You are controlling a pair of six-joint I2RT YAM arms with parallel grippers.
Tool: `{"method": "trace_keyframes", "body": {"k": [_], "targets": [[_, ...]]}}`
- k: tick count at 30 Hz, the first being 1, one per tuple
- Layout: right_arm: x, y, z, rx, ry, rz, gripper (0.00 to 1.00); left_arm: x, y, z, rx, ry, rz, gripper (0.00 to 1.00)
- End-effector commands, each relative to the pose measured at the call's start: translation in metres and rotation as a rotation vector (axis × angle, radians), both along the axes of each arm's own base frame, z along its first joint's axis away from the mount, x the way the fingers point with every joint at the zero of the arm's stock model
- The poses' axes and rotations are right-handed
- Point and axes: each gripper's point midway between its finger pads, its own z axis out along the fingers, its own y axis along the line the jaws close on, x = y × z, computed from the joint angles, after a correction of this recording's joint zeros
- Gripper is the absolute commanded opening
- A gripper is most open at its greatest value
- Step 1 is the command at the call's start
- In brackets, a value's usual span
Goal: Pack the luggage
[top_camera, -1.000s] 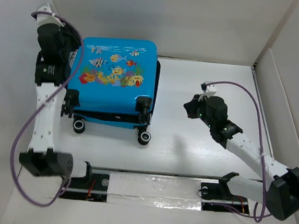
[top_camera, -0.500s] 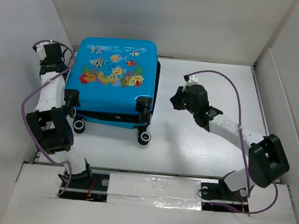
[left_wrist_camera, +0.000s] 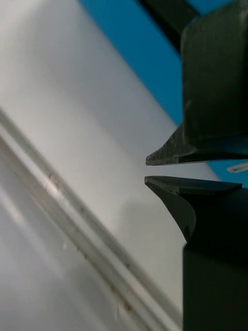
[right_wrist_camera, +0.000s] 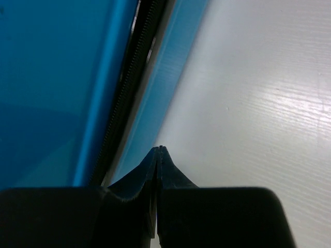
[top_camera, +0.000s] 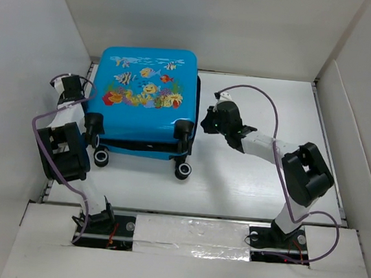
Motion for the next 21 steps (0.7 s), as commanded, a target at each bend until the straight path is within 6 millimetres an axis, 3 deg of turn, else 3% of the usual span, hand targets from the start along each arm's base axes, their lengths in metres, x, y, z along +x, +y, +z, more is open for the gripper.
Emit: {"method": "trace_keyframes", "body": {"k": [1, 6, 7, 8, 10, 11, 13, 14, 16, 18, 19, 21], "targets": [[0.019, 0.018, 0.033, 0.079, -0.093, -0.015, 0.03, -0.005, -0.122, -0.004, -0.238, -0.038, -0.312, 0.11], [0.038, 0.002, 0.036, 0.070, -0.100, -0.057, 0.06, -0.029, -0.211, 0.009, -0.334, -0.078, -0.478, 0.11], [0.041, -0.002, 0.037, 0.066, -0.102, -0.065, 0.07, -0.038, -0.245, 0.024, -0.341, -0.115, -0.560, 0.11], [0.047, -0.011, 0.036, 0.060, -0.104, -0.077, 0.07, -0.049, -0.259, 0.021, -0.351, -0.113, -0.584, 0.11], [0.054, -0.018, 0.039, 0.059, -0.111, -0.071, 0.09, -0.062, -0.288, 0.042, -0.377, -0.182, -0.625, 0.11], [0.057, -0.023, 0.041, 0.054, -0.117, -0.067, 0.10, -0.081, -0.312, 0.035, -0.394, -0.164, -0.680, 0.11], [0.070, -0.041, 0.051, 0.053, -0.145, -0.098, 0.11, -0.099, -0.334, 0.045, -0.431, -0.210, -0.696, 0.12], [0.074, -0.047, 0.053, 0.043, -0.149, -0.101, 0.12, -0.124, -0.352, 0.029, -0.453, -0.173, -0.741, 0.12], [0.090, -0.060, 0.069, 0.064, -0.166, -0.096, 0.14, -0.141, -0.370, 0.030, -0.505, -0.202, -0.746, 0.13], [0.097, -0.066, 0.075, 0.080, -0.161, -0.083, 0.16, -0.168, -0.386, 0.015, -0.519, -0.157, -0.779, 0.13], [0.106, -0.074, 0.087, 0.090, -0.182, -0.094, 0.21, -0.174, -0.390, 0.017, -0.529, -0.171, -0.758, 0.14], [0.111, -0.079, 0.086, 0.070, -0.157, -0.089, 0.27, -0.183, -0.386, 0.013, -0.469, -0.179, -0.731, 0.18]]}}
